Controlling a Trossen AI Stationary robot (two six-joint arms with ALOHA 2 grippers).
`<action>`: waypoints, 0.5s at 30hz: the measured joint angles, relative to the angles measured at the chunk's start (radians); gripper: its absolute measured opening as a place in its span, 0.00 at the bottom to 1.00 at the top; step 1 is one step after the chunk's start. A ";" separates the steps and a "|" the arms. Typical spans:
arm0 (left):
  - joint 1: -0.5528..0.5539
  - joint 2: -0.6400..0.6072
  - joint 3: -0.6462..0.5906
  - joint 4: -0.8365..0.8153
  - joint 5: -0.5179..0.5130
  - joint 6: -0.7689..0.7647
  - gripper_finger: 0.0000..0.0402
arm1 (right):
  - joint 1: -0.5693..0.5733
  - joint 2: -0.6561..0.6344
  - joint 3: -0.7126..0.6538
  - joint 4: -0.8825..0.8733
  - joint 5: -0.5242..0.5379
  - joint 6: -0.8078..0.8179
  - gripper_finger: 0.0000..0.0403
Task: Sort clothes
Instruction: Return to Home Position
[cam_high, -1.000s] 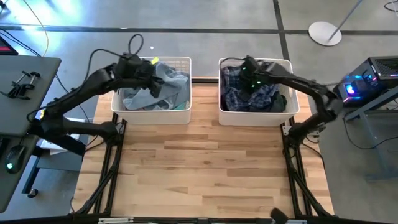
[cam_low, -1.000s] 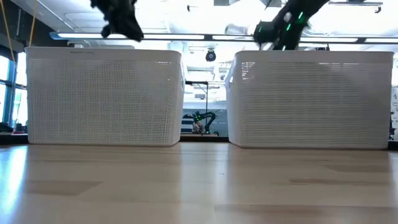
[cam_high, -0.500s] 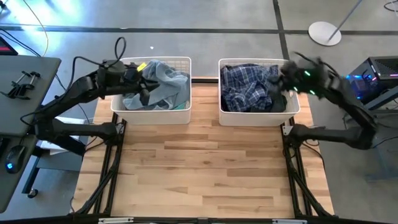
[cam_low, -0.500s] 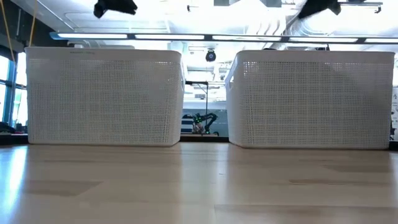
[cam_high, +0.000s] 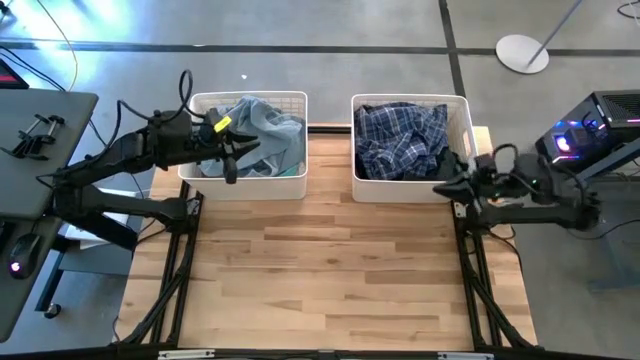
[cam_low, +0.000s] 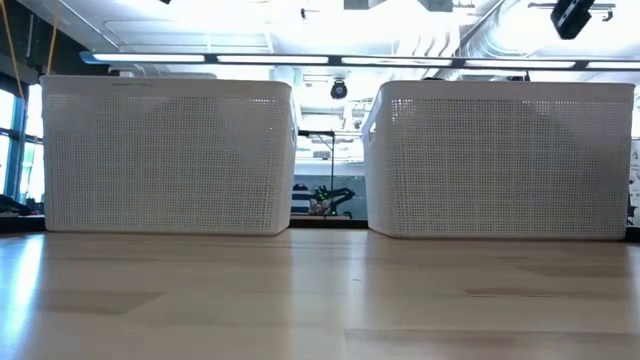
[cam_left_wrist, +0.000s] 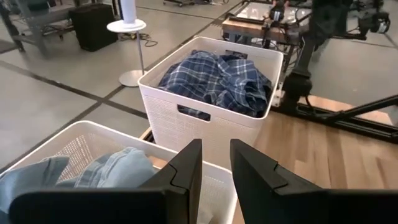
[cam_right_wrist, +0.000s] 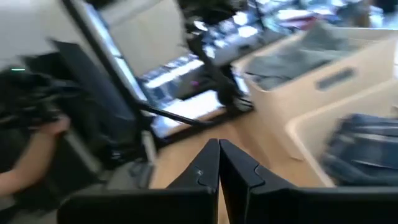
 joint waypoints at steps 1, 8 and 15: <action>-0.004 0.000 0.000 0.000 -0.007 0.000 0.18 | 0.024 -0.020 -0.042 0.051 -0.002 0.002 0.00; -0.012 0.000 0.000 -0.057 -0.049 0.010 0.18 | 0.185 -0.011 -0.252 0.297 0.002 -0.049 0.00; -0.012 0.000 0.000 -0.114 -0.085 -0.018 0.18 | 0.354 0.020 -0.369 0.502 0.146 -0.193 0.00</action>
